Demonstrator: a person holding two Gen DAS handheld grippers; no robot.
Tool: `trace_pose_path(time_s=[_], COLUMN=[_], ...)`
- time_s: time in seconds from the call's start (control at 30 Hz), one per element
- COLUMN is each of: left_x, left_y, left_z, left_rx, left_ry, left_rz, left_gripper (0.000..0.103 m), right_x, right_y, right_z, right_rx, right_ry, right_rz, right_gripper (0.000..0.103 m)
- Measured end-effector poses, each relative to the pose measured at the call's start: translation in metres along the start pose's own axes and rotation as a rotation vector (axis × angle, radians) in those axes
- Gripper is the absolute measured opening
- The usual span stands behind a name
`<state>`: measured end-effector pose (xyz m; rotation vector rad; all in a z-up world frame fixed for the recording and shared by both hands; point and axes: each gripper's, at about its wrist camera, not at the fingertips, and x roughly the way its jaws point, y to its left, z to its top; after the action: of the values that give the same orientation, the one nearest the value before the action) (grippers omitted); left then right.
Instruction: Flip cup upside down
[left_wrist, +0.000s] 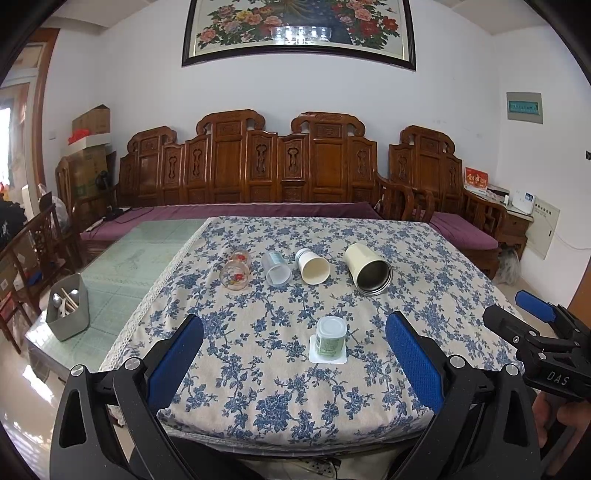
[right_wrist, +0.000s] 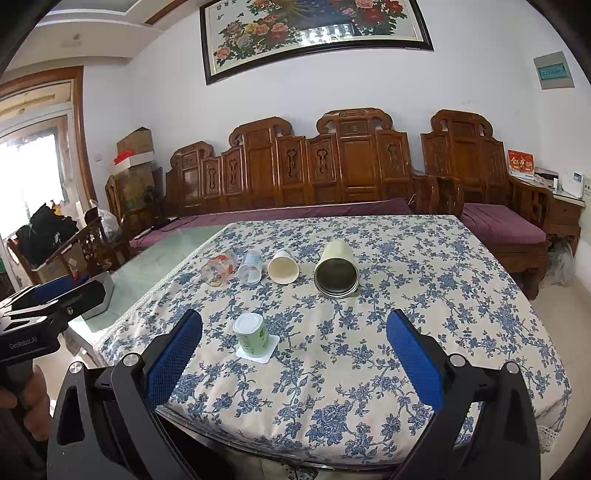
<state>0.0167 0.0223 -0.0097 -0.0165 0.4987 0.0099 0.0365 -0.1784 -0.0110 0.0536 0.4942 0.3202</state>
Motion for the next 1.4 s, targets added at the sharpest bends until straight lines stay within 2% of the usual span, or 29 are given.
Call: trace_pose_path(time_s=[1.4], left_x=[-0.002], left_y=[-0.001], left_z=[0.0029], left_rx=[0.003], left_ry=[-0.01], left_rz=[0.004], left_gripper=[0.095], right_x=[-0.0009], right_y=[0.0015], right_z=[0.0001], right_rx=[-0.002], right_ry=[-0.001], right_rz=[0.007], right_gripper=[0.1])
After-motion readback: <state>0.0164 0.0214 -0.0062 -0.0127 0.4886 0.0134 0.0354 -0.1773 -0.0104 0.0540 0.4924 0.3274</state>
